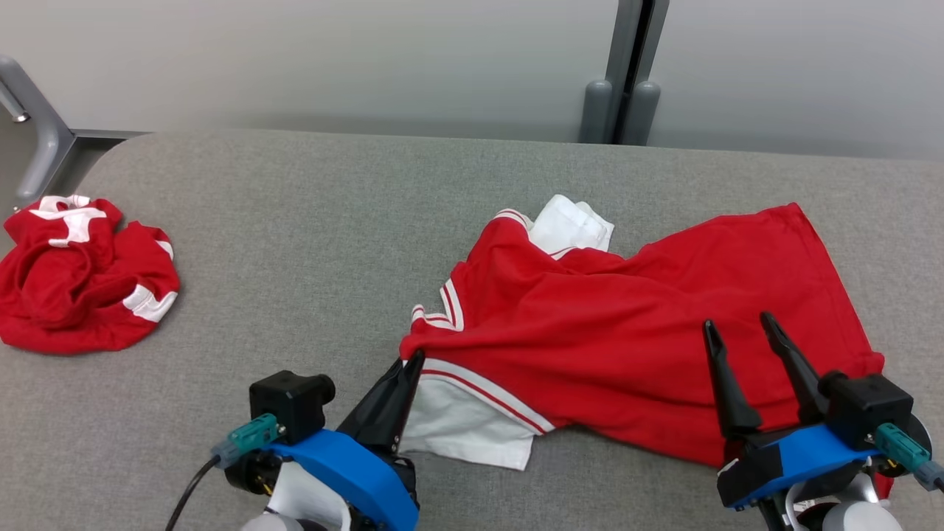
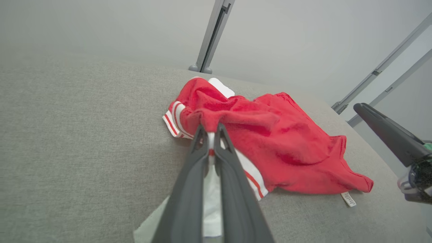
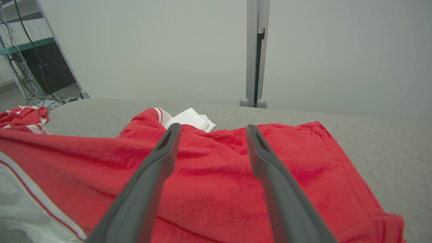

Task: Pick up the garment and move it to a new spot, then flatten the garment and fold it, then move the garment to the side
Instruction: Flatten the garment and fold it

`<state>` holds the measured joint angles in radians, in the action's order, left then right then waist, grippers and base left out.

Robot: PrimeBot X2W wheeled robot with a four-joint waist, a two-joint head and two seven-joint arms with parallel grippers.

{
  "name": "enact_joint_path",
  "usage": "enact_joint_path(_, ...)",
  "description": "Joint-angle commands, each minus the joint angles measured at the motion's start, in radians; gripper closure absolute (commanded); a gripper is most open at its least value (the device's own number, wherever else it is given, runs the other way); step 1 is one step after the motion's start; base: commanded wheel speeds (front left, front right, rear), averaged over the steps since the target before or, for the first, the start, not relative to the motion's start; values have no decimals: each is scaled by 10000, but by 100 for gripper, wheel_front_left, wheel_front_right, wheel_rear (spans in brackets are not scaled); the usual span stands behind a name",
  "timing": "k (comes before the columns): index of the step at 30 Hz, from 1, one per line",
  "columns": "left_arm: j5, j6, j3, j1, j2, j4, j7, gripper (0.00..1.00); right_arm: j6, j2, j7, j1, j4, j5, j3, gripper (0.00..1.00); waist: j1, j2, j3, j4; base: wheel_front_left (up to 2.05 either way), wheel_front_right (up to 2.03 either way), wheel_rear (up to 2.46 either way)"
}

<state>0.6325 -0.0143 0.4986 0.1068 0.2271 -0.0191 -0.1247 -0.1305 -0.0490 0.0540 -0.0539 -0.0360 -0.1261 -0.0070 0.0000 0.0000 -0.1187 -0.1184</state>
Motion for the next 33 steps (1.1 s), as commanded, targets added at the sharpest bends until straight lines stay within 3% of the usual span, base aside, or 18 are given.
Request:
enact_joint_path(1, -105, -115, -147, 107, 197, -86, -47, 100, -6, -25, -16, -117, 73, -70, 38, 0, 0, 0, -84, 9, 0, 0, 0)
enact_joint_path(7, -374, -196, -545, 1128, 379, 1359, 189, 100, -6, -28, 34, -375, 150, -54, 241, 0, 0, 0, -547, 559, 0, 0, 0)
enact_joint_path(16, -641, -103, -1141, 2946, 323, 4270, 1522, 100, -6, -26, 212, -679, 143, -56, 271, 0, 0, 0, -1205, 1548, 0, 0, 0)
enact_joint_path(17, -647, -43, -1172, 3080, 322, 4524, 1648, 90, -6, -25, 238, -695, 113, -59, 274, 0, 0, 0, -1224, 1600, 0, 0, 0)
enact_joint_path(18, -688, -20, -1174, 3207, 320, 4751, 1784, 4, -6, -24, 261, -708, 100, -69, 261, 0, 0, 0, -1232, 1634, 0, 0, 0)
enact_joint_path(19, -725, 41, -1158, 3311, 311, 4946, 1904, 0, -6, -24, 272, -712, 74, -82, 255, 0, 0, 0, -1227, 1657, 0, 0, 0)
enact_joint_path(25, -462, 470, -1152, 3075, 32, 5654, 2671, 0, -6, -24, 320, -595, -62, -112, 127, 0, 0, 0, -837, 1542, 0, 0, 0)
enact_joint_path(33, -435, 696, -1270, 2127, -63, 5218, 3683, 0, -6, -26, 116, -369, -92, -11, -100, 0, 0, 0, -83, 1124, 0, 0, 0)
